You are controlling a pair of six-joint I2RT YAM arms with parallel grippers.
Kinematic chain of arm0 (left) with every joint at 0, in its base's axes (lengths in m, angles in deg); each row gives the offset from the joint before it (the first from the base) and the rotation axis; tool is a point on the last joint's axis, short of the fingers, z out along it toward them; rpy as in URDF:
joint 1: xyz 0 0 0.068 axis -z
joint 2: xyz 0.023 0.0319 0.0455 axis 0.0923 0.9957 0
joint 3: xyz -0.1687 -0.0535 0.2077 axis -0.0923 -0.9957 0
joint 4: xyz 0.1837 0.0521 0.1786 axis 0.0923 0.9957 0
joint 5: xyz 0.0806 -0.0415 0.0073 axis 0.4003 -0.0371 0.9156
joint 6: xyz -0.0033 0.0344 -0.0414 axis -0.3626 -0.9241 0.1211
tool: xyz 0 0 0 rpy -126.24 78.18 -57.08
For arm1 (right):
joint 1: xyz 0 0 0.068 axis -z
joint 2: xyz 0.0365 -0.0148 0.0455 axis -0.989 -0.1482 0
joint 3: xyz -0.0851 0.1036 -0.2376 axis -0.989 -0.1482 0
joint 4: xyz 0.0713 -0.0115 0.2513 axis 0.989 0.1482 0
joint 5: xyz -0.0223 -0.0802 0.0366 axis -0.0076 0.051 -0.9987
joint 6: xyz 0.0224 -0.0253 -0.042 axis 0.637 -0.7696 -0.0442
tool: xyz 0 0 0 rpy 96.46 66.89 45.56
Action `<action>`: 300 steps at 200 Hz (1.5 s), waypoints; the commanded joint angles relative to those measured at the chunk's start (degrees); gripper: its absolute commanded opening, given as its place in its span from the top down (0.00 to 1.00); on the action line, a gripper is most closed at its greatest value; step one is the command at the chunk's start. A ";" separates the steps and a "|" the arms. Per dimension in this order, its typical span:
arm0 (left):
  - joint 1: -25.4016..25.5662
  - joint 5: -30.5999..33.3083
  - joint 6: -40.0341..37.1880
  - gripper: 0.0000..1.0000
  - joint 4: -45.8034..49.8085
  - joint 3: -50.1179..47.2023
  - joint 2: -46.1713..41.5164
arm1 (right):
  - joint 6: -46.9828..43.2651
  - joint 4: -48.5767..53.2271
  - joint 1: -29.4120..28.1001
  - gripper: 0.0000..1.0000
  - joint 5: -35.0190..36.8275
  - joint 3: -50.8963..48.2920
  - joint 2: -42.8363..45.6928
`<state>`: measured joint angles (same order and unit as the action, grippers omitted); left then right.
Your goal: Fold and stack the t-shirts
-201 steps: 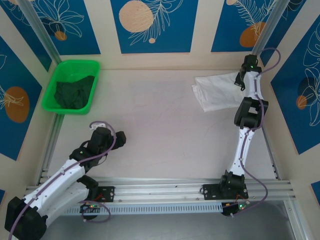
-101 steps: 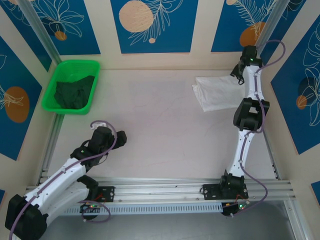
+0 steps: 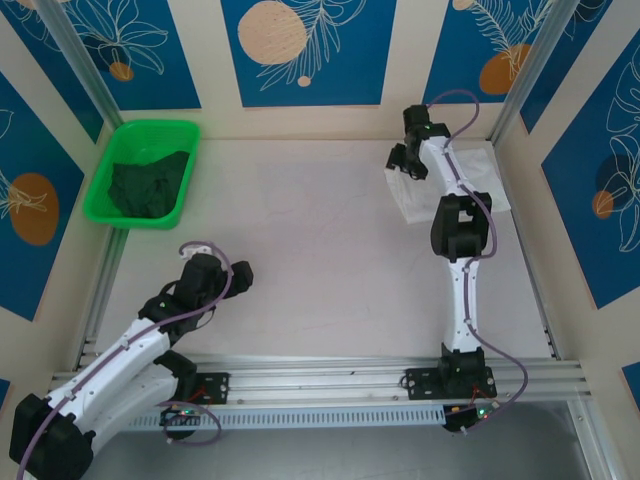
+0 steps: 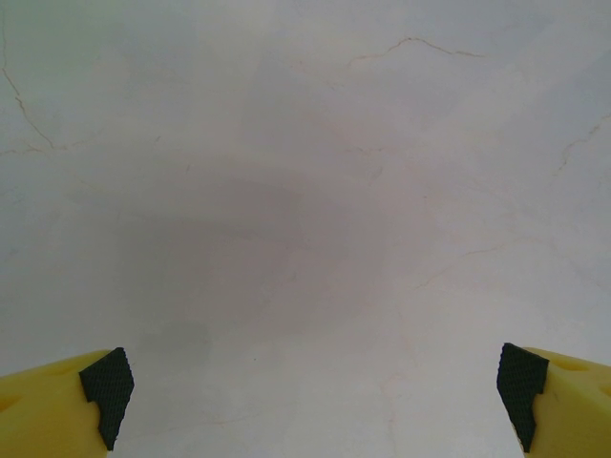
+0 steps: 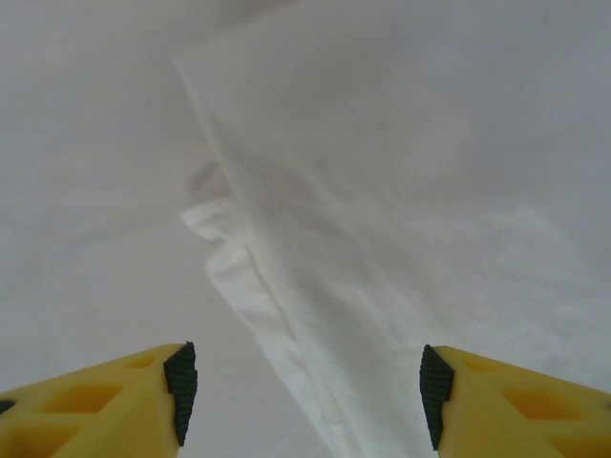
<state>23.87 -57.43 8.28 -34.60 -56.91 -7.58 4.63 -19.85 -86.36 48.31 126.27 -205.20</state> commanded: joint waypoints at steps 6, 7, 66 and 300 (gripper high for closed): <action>0.06 -0.87 0.29 0.00 -0.09 -0.18 -0.42 | 2.23 2.78 1.41 0.37 -4.01 0.59 -2.51; 0.04 -0.84 0.34 0.00 -0.11 -0.18 -0.39 | 2.22 2.78 1.39 0.37 -4.08 0.67 -2.62; 0.04 -0.81 0.49 0.00 -0.57 -0.19 1.00 | 4.97 2.78 1.85 0.36 -6.54 12.28 -12.11; 0.05 10.02 -8.90 0.00 13.59 42.35 11.94 | 3.67 -34.94 -4.18 0.01 14.14 -74.46 76.11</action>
<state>23.87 -56.99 9.77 -24.66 -21.46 3.79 10.58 -44.61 -91.98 50.11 67.76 -138.41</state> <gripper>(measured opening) 0.997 0.992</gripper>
